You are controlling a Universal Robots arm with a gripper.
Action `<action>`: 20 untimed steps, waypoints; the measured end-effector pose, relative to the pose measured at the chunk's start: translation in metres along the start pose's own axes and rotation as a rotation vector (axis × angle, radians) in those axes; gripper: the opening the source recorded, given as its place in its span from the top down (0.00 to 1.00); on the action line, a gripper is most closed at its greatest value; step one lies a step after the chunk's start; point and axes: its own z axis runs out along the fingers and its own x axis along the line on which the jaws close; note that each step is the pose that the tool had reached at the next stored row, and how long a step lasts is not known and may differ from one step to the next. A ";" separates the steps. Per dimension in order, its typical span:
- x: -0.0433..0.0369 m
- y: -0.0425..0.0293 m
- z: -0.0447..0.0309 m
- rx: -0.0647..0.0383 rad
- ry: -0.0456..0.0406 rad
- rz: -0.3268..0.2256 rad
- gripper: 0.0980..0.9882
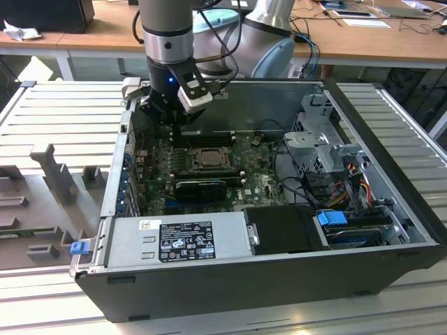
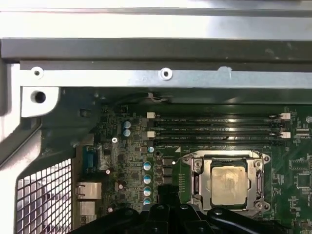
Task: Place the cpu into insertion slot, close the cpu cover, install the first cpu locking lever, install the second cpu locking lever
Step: 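Install the first cpu locking lever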
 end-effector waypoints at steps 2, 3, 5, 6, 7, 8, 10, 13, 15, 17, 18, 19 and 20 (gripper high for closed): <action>0.0002 0.0032 0.0008 -0.003 0.0000 -0.002 0.99; 0.0008 0.0048 0.0011 -0.004 0.0000 -0.004 0.99; 0.0024 0.0079 0.0017 -0.007 0.0000 -0.006 0.99; 0.0029 0.0092 0.0020 -0.007 0.0001 -0.007 0.99; 0.0036 0.0115 0.0024 -0.008 0.0002 -0.008 0.99; 0.0048 0.0135 0.0029 -0.009 0.0002 -0.010 0.99; 0.0059 0.0163 0.0035 -0.010 0.0003 -0.013 0.99; 0.0059 0.0195 0.0040 -0.010 0.0002 -0.015 0.99; 0.0059 0.0212 0.0041 -0.010 0.0004 -0.015 0.99; 0.0058 0.0226 0.0041 -0.010 0.0003 -0.016 0.99; 0.0055 0.0230 0.0042 -0.010 0.0004 -0.017 0.99; 0.0050 0.0233 0.0041 -0.010 0.0004 -0.017 0.99; 0.0040 0.0238 0.0042 -0.010 0.0004 -0.017 0.99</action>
